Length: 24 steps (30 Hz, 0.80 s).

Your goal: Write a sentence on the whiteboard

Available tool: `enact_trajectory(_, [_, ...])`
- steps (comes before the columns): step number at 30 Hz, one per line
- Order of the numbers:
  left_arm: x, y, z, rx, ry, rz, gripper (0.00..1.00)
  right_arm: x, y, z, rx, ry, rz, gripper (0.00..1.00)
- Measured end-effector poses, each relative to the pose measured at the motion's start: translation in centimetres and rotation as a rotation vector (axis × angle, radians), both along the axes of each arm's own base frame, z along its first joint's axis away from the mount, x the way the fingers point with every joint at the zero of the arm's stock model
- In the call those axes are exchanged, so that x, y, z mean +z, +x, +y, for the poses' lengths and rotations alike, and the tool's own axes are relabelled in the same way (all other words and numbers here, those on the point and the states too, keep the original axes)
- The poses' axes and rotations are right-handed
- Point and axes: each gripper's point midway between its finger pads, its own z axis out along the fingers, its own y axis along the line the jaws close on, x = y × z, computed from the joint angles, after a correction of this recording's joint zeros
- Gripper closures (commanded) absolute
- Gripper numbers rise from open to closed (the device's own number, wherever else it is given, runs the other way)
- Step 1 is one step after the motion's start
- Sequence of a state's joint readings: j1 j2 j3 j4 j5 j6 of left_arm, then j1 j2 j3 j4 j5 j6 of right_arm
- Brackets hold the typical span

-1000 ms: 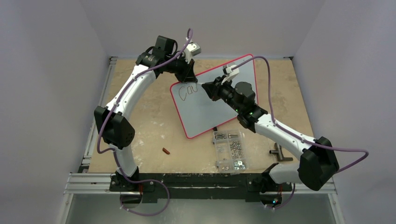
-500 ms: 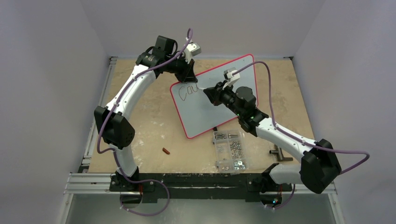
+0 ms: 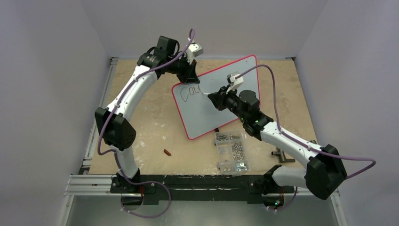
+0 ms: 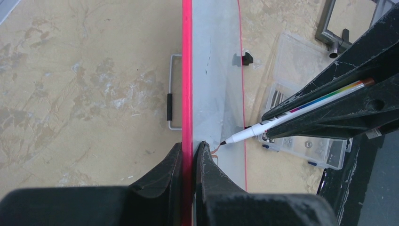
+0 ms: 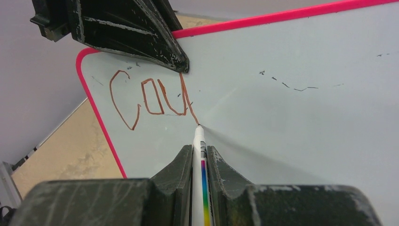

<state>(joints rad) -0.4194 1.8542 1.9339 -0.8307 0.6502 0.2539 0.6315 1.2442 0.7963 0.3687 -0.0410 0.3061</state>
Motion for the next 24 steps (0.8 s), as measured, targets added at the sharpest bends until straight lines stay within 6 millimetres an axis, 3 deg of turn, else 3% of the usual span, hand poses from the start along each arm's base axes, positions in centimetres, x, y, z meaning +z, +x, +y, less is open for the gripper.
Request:
enact_trajectory(7, [0.1,-0.1,-0.1,-0.004,0.000,-0.001,1.00,1.3,-0.6,-0.6,-0.005,0.000,0.014,1.00])
enact_trajectory(16, [-0.2,-0.2,0.4,0.008,-0.004,-0.001,1.00,10.1,1.9,-0.4,-0.024,0.015,-0.096,1.00])
enact_trajectory(19, [-0.4,-0.1,0.8,0.018,-0.001,0.000,1.00,10.4,2.8,-0.7,-0.041,0.011,-0.098,1.00])
enact_trajectory(24, [-0.5,-0.1,1.0,0.023,-0.004,-0.005,1.00,8.6,3.5,-0.8,-0.050,-0.015,-0.060,1.00])
